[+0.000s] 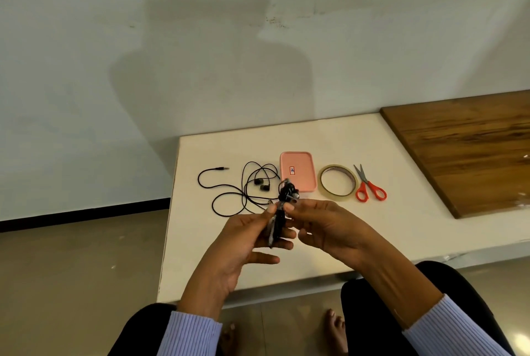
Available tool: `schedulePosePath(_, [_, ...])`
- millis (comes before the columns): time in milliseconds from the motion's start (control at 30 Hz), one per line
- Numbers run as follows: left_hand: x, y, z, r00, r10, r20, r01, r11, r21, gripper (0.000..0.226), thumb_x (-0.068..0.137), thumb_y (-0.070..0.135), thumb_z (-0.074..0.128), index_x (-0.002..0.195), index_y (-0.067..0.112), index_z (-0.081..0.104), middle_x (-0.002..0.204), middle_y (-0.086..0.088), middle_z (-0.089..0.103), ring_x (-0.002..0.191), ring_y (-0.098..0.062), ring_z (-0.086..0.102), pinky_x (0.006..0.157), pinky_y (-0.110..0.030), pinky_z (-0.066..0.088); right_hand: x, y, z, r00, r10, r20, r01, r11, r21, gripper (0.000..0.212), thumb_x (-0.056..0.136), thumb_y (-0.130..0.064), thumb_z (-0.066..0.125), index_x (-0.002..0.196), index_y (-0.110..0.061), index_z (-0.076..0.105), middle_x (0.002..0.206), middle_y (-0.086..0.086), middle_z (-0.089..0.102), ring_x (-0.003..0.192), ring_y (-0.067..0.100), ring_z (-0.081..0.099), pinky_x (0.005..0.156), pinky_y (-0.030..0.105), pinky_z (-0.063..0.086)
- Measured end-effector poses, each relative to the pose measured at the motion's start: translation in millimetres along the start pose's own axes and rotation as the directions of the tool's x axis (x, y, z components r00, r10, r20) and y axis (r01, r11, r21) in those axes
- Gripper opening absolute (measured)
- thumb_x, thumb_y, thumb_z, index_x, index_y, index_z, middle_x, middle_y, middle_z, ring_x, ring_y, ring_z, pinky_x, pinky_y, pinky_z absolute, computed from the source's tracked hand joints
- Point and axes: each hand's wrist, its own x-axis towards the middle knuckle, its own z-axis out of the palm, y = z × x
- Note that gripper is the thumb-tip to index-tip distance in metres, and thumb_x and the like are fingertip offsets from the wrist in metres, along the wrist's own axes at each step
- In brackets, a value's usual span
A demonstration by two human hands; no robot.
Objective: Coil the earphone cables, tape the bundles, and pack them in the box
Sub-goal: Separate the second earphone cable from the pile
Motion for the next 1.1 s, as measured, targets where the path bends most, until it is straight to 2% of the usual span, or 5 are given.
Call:
schedulePosePath(233, [3.7,-7.1,1.4,0.986,0.055,-0.159,-0.059,0.998,-0.020,0.029,0.080,0.032,0.067,0.090,0.006,0.073,0.082,-0.010,0.074,0.077,-0.018,0.073,0.061,-0.031,0.058,1.8,2.3,-1.5,0.973,-0.047,-0.226,0.009,0.986,-0.166,0.023,0.068,-0.028,0.079,0.082,-0.011,0.073,0.079,-0.002,0.070,0.082,0.011,0.058,0.064,0.021,0.049])
schedulePosePath(633, [6.4,0.1,-1.0,0.998,-0.030,-0.047,0.011,0.936,-0.353,0.019,0.077,0.016,0.063,0.074,0.000,0.074,0.064,-0.011,0.067,0.057,-0.015,0.065,0.058,-0.030,0.059,-0.1,0.5,-3.7,0.998,0.009,0.059,-0.016,0.992,0.122,0.034,0.070,-0.013,0.069,0.100,0.001,0.067,0.078,0.004,0.063,0.066,0.007,0.062,0.057,0.018,0.053])
schedulePosePath(733, [4.8,0.5,-0.1,0.999,-0.018,-0.040,0.003,0.943,-0.331,0.026,0.082,0.014,0.059,0.064,0.005,0.075,0.062,-0.010,0.067,0.055,-0.013,0.064,0.055,-0.028,0.058,1.7,2.4,-3.6,0.994,0.001,0.107,-0.019,0.987,0.162,0.035,0.073,-0.013,0.068,0.105,0.001,0.067,0.082,0.005,0.061,0.067,0.006,0.058,0.057,0.016,0.053])
schedulePosePath(933, [2.6,-3.0,5.2,0.990,0.089,-0.111,-0.097,0.993,-0.062,0.045,0.082,0.046,0.054,0.089,0.006,0.074,0.082,-0.015,0.074,0.075,-0.022,0.072,0.063,-0.035,0.059,7.4,7.5,-0.3,0.994,-0.055,-0.099,0.049,0.997,-0.062,0.031,0.064,-0.030,0.079,0.085,-0.010,0.070,0.076,0.003,0.063,0.070,0.010,0.055,0.060,0.019,0.047])
schedulePosePath(1100, [3.6,-0.7,4.7,0.996,0.066,-0.054,-0.073,0.988,-0.134,0.032,0.088,0.029,0.056,0.082,0.002,0.073,0.070,-0.012,0.068,0.061,-0.017,0.065,0.060,-0.030,0.057,6.0,5.9,0.0,1.000,-0.001,-0.026,0.003,0.997,0.077,0.027,0.066,-0.023,0.075,0.089,-0.009,0.071,0.070,0.000,0.066,0.064,0.005,0.060,0.056,0.014,0.049])
